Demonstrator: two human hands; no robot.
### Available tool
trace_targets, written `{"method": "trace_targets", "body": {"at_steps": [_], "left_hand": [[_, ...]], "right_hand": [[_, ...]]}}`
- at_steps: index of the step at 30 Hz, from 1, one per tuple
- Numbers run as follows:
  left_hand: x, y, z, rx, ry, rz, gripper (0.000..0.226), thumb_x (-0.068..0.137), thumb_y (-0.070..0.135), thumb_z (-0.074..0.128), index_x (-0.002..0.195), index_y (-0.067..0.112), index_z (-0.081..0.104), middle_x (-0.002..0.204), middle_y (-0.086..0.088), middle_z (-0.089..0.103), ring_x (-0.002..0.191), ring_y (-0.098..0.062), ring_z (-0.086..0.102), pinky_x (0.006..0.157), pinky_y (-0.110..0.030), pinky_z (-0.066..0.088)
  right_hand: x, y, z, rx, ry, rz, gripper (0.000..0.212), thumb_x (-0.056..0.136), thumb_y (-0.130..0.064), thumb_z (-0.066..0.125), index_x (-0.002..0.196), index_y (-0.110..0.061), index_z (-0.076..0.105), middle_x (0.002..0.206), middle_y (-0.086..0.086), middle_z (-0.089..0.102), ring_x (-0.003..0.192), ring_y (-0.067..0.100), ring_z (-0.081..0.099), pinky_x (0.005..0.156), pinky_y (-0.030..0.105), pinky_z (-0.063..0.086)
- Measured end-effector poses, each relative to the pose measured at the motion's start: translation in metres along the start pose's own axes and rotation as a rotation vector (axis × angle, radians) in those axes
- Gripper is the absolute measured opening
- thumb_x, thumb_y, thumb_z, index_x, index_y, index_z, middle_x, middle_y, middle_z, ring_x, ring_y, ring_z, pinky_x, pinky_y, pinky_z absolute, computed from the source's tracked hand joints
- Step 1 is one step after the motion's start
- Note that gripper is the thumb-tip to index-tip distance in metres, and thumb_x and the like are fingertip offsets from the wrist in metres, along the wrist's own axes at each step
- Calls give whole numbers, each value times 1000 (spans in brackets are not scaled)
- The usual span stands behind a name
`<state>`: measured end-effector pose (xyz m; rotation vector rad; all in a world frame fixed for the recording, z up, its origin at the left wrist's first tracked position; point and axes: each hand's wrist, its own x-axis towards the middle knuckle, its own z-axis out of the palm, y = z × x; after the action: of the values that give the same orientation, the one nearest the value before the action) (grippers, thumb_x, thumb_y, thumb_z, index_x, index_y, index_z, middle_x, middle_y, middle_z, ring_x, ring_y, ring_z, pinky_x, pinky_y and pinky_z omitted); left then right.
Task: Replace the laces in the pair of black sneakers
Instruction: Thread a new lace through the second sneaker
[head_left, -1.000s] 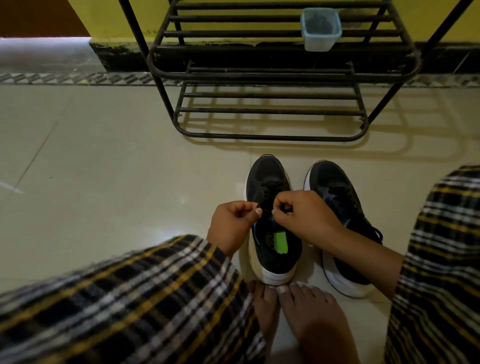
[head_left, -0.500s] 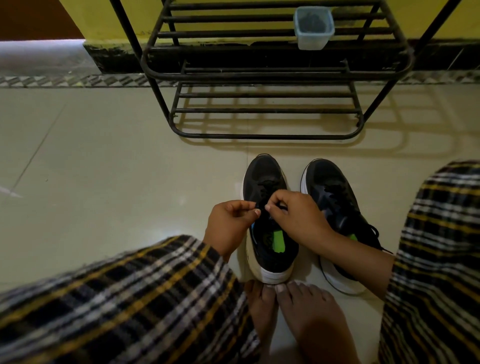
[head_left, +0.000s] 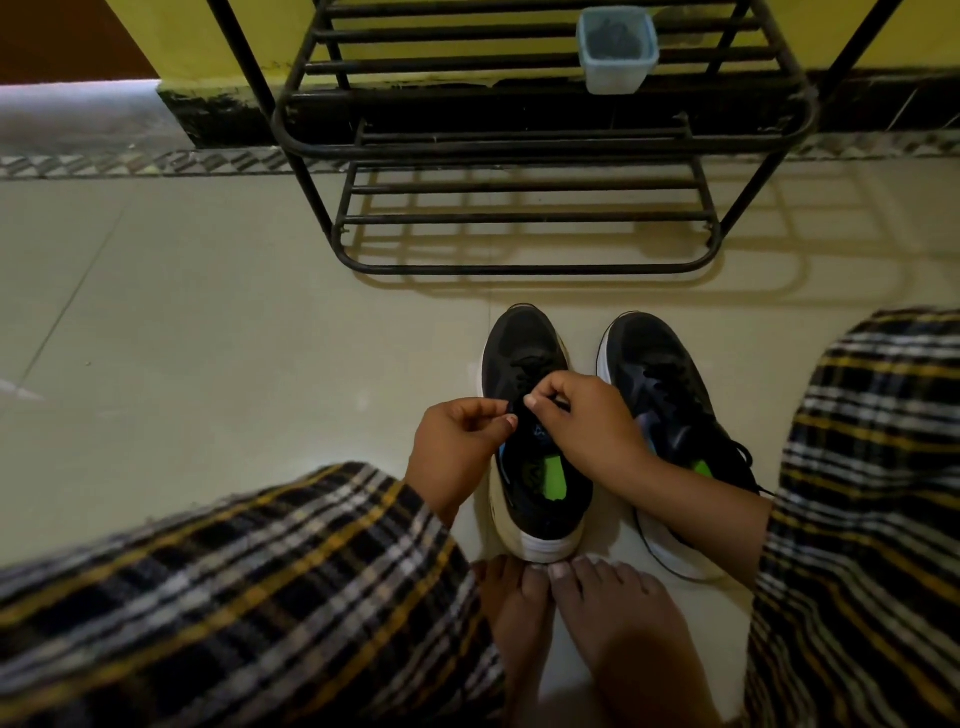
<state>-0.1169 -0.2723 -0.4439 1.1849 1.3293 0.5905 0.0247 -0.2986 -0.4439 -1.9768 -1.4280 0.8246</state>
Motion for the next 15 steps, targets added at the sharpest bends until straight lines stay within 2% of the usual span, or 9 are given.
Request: {"method": "trace_targets", "body": {"at_steps": [5, 10, 15], "left_hand": [[-1, 1, 0, -27, -13, 2, 12, 85, 8, 67, 84, 20, 69, 80, -2, 71, 70, -2, 65, 64, -12, 50], [-1, 1, -2, 5, -21, 7, 16, 84, 10, 68, 79, 24, 68, 80, -3, 71, 71, -4, 66, 69, -16, 52], [0, 0, -2, 49, -27, 3, 9, 84, 11, 69, 84, 20, 71, 87, -10, 73, 87, -18, 69, 85, -33, 55]], "right_hand": [[4, -1, 0, 37, -11, 18, 19, 91, -22, 58, 78, -11, 67, 80, 4, 68, 81, 18, 64, 77, 33, 51], [6, 1, 0, 0, -47, -2, 19, 92, -24, 57, 75, -17, 64, 77, 2, 66, 77, 17, 62, 76, 38, 52], [6, 0, 2, -3, -40, -4, 20, 92, -24, 56, 73, -20, 59, 73, -2, 62, 77, 17, 61, 75, 34, 51]]}}
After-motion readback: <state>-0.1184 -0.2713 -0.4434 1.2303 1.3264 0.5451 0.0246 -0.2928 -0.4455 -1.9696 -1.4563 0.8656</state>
